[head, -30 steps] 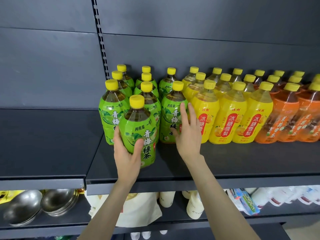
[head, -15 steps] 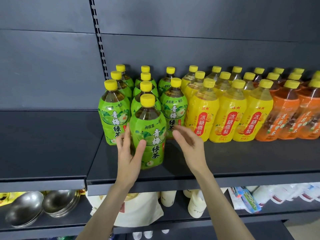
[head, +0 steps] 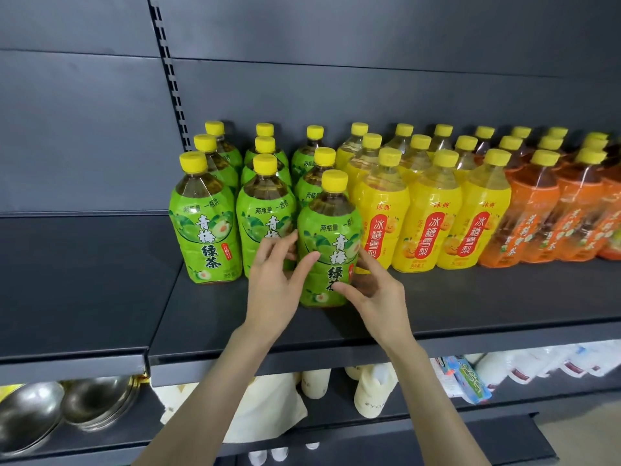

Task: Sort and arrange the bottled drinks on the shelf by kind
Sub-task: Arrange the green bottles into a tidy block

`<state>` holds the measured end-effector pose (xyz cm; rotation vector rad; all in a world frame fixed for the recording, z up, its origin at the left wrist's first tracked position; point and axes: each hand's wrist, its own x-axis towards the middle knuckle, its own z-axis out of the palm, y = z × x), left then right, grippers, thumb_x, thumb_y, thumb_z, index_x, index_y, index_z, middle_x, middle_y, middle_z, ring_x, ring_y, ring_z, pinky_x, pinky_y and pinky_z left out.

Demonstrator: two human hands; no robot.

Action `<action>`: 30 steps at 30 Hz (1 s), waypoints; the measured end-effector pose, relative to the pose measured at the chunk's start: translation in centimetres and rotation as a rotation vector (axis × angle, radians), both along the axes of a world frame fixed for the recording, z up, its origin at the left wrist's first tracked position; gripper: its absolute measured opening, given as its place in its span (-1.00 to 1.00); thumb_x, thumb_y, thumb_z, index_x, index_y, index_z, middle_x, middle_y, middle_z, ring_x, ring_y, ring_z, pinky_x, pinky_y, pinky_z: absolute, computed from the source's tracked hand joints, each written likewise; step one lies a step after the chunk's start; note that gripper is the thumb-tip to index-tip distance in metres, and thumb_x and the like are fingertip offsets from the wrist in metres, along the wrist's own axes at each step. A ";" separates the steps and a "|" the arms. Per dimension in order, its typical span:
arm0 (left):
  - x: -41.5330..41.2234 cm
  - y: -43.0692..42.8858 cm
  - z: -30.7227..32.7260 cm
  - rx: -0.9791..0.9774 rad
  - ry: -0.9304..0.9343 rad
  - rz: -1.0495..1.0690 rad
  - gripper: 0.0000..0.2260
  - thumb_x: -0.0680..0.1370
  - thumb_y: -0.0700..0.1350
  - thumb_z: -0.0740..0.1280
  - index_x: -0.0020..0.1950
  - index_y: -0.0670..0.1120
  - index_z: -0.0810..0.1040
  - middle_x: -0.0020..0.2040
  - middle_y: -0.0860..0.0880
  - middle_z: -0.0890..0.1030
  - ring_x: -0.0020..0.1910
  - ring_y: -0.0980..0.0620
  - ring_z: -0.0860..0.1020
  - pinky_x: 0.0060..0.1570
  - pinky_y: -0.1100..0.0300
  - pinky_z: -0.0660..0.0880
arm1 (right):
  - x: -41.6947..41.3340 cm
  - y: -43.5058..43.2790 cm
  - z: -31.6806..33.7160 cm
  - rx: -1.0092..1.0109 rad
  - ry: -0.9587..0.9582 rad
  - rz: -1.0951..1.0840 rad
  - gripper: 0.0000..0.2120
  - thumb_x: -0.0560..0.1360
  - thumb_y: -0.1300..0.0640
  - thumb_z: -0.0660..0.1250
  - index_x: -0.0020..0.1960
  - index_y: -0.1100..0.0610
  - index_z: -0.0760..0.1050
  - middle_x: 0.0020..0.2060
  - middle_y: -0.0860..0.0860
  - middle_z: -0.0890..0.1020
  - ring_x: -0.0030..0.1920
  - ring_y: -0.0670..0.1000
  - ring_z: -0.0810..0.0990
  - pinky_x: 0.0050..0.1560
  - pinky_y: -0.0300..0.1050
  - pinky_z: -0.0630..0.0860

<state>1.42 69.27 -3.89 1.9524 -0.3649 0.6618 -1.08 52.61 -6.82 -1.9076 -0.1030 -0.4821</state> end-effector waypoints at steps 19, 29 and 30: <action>3.2 -1.0 0.8 0.130 -0.071 0.223 -0.77 0.45 -0.10 0.47 -0.02 -0.25 0.67 -0.19 -0.16 0.70 -0.26 -0.11 0.66 -0.22 -0.03 0.61 | 3.6 2.1 0.4 -0.413 -0.039 -0.415 -0.44 0.42 -0.08 0.47 0.34 0.10 0.45 -0.14 0.11 0.70 -0.17 0.16 0.67 -0.16 0.04 0.58; 4.2 -1.6 0.7 0.194 -0.090 0.254 -0.82 0.48 -0.12 0.44 -0.16 -0.24 0.67 -0.37 -0.14 0.65 -0.43 -0.12 0.61 -0.42 0.05 0.55 | 4.9 2.6 0.7 -0.426 0.008 -0.439 -0.50 0.44 -0.05 0.45 0.26 0.19 0.46 -0.13 0.17 0.67 -0.15 0.23 0.64 -0.18 0.07 0.56; 4.2 -1.7 0.7 0.200 -0.086 0.256 -0.82 0.49 -0.12 0.44 -0.16 -0.24 0.67 -0.37 -0.14 0.65 -0.44 -0.12 0.60 -0.42 0.05 0.53 | 5.1 2.6 0.8 -0.429 0.013 -0.443 -0.51 0.44 -0.05 0.45 0.26 0.20 0.46 -0.15 0.17 0.67 -0.17 0.23 0.64 -0.19 0.05 0.55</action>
